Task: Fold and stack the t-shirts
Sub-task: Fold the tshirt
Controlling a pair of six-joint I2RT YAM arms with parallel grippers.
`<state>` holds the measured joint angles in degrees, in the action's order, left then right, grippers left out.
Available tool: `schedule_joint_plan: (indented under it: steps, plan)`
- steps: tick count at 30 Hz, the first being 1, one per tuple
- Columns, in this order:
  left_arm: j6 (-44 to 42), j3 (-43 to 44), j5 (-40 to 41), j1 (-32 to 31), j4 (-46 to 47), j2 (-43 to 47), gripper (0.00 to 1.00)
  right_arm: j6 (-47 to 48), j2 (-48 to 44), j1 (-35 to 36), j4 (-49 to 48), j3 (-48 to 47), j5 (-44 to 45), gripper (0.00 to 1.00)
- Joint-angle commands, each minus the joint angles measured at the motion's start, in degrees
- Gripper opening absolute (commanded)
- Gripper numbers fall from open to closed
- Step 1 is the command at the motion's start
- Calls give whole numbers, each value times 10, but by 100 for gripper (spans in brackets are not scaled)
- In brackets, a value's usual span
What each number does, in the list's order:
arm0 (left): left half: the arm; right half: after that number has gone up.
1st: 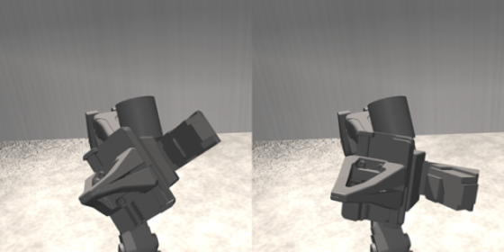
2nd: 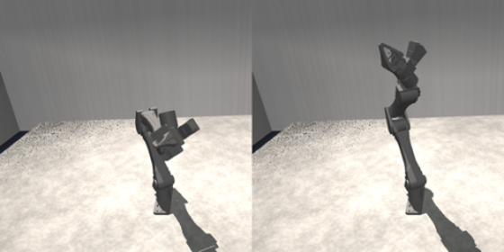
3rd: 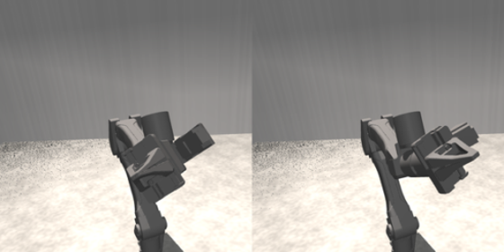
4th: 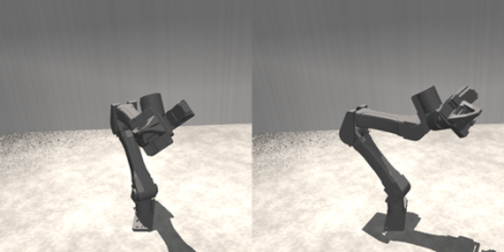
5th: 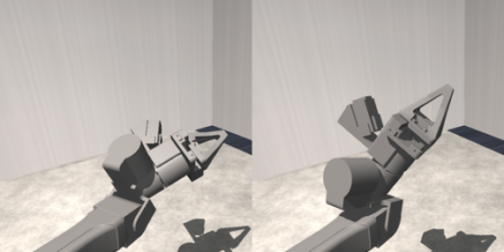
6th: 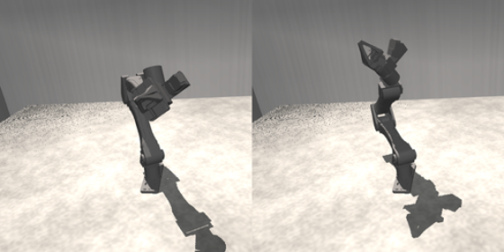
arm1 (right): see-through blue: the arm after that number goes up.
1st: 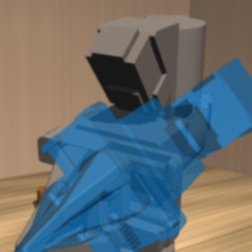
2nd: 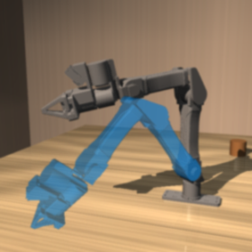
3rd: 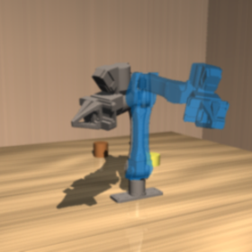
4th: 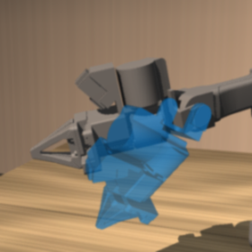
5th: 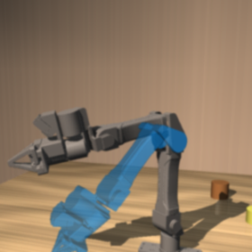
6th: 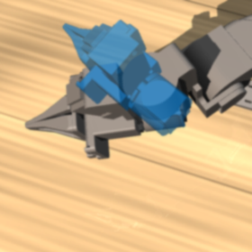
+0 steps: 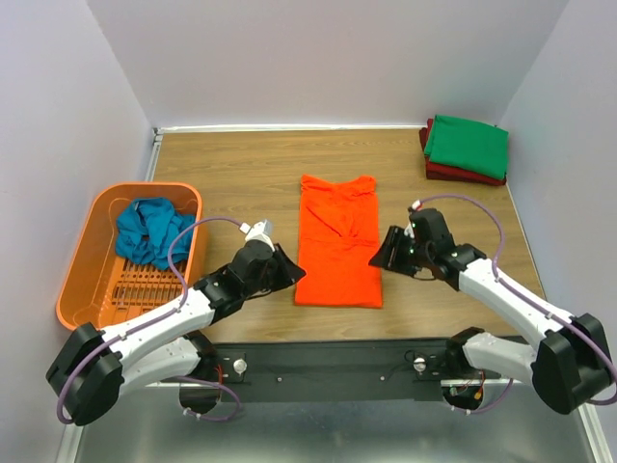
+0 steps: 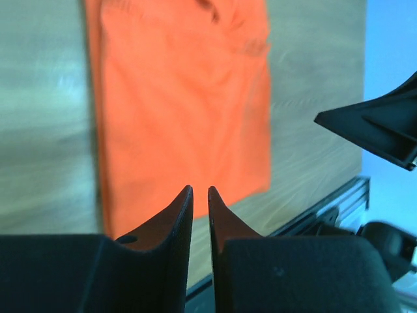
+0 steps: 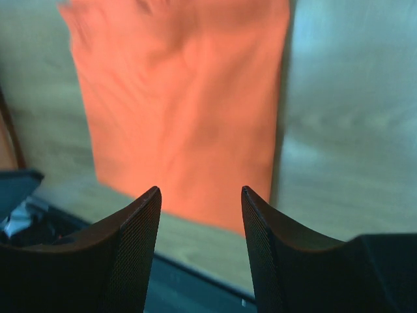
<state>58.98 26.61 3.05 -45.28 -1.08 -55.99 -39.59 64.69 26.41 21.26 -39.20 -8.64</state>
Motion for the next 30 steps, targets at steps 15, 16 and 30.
schedule_joint_plan:
  steps: [15, 16, 30]
  plan:
    - [3, -97, -129, 3, -50, 21, 30, -155, -97, 1, 41, 212, -140, 58]
    - [3, -106, -139, 2, -25, 16, 34, -168, -118, 0, 41, 215, -119, 57]
    - [-6, -123, -118, 2, -4, 4, 42, -207, -160, 0, 24, 233, -57, 47]
